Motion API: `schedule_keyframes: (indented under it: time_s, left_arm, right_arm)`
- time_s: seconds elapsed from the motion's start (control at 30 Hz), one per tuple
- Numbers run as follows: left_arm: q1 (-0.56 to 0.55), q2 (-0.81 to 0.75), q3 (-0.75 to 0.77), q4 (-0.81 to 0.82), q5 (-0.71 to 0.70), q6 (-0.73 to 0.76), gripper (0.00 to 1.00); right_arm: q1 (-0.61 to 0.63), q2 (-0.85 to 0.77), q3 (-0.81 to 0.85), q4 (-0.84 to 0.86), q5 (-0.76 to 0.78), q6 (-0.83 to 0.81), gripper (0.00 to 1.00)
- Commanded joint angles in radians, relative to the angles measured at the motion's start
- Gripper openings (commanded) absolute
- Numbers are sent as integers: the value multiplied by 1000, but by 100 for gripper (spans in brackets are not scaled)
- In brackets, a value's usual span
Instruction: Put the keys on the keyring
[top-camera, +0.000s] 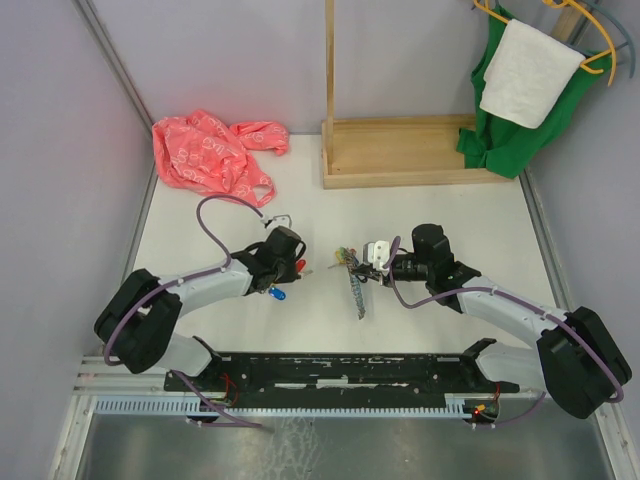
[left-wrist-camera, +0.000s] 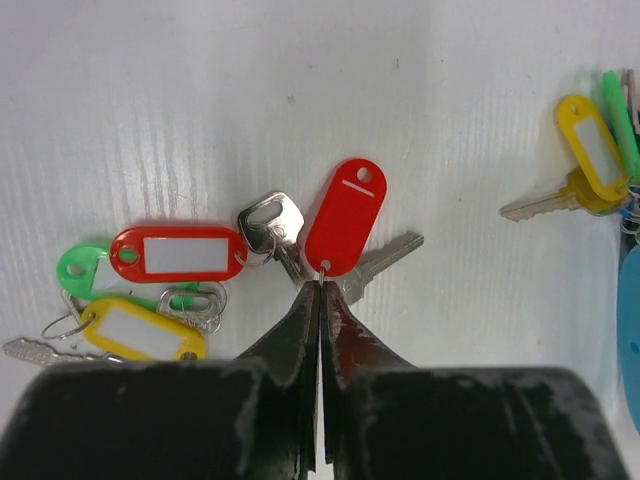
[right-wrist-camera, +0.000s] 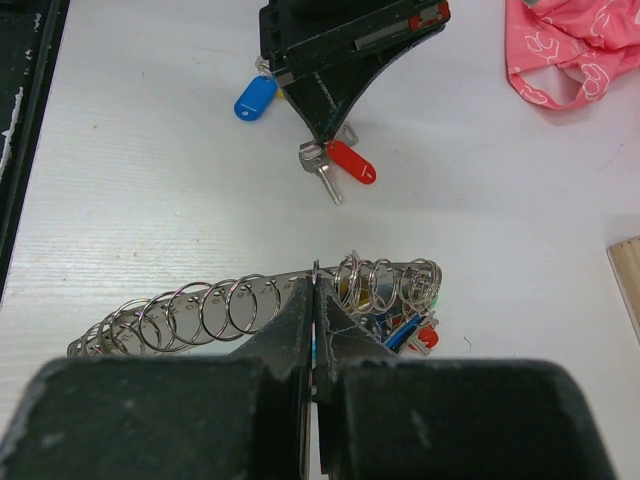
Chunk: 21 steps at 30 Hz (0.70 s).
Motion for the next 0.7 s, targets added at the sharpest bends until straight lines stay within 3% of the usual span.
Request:
schedule_keyframes:
  time_s: [0.0,0.37,0.67]
  left_arm:
    - [2,-79,70,-133,19,37,3]
    - [2,-82,187,-462,128,52,3]
    - [-4,4,194,-396,213,3,3]
  right_arm:
    - [-1,-24,9,-8,-10,2,1]
    - [-1,-36,6,-14,-1,-1,1]
    - [-2,-27,9,-10,-9,1,1]
